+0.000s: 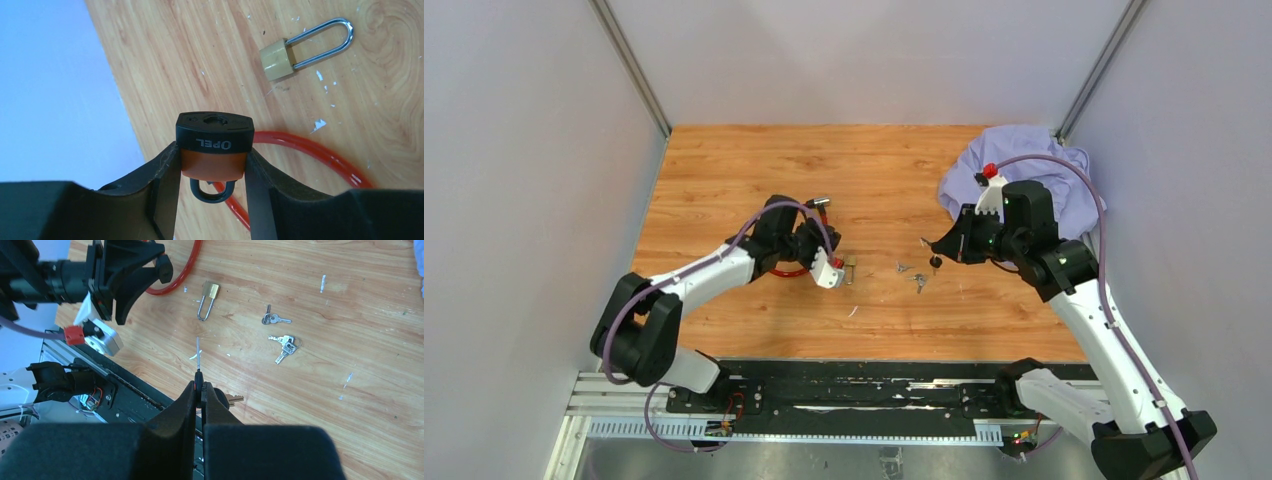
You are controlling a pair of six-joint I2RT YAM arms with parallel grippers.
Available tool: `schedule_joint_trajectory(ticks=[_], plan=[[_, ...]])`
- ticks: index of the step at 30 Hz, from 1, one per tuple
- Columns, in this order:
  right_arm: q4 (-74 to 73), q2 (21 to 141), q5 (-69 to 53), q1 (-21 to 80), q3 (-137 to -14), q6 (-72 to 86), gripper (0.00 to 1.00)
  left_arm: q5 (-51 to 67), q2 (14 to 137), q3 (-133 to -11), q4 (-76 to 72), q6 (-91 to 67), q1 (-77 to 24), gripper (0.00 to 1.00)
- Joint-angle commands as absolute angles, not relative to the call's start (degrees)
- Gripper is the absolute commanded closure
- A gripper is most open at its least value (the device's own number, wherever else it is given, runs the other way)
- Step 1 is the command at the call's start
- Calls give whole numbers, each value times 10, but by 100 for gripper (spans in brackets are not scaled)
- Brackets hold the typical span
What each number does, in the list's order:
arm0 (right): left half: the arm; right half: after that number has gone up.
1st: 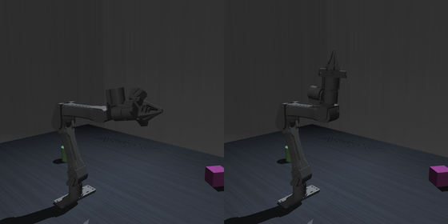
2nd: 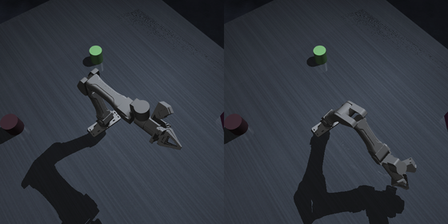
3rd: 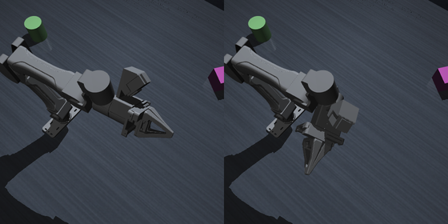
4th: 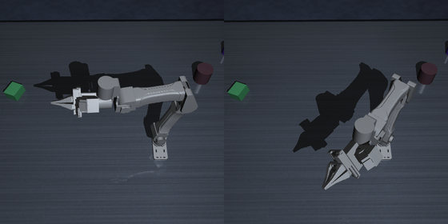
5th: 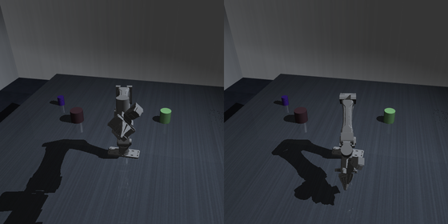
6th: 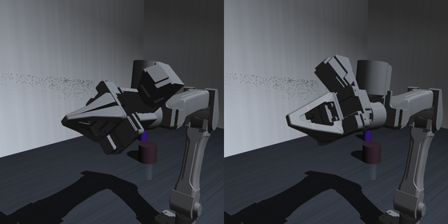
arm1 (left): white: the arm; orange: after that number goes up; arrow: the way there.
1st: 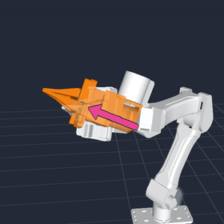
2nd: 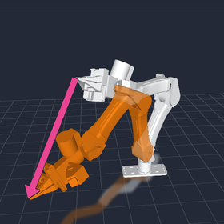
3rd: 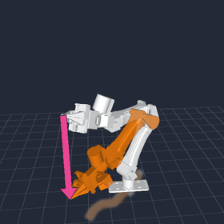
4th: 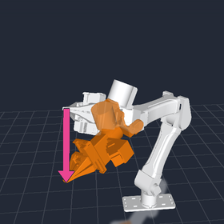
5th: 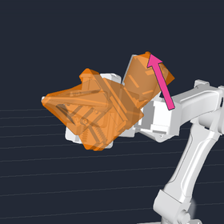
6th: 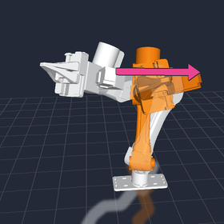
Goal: Unlock with the key
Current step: Pick up the lock from the center of the board, then place the lock at the center of the board.
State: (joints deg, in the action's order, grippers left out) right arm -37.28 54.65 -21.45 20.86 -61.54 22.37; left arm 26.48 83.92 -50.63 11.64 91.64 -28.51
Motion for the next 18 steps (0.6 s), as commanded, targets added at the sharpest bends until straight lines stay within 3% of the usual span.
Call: schedule_joint_trajectory(ticks=[1,8,18], plan=[[-362,544,-204,205,-623,213,99,282,777,-400,-220,886,-279,100],[-362,541,-207,213,-629,218,99,313,743,-401,-147,822,-276,99],[-370,533,-219,217,-633,217,99,412,746,-583,330,847,-266,100]])
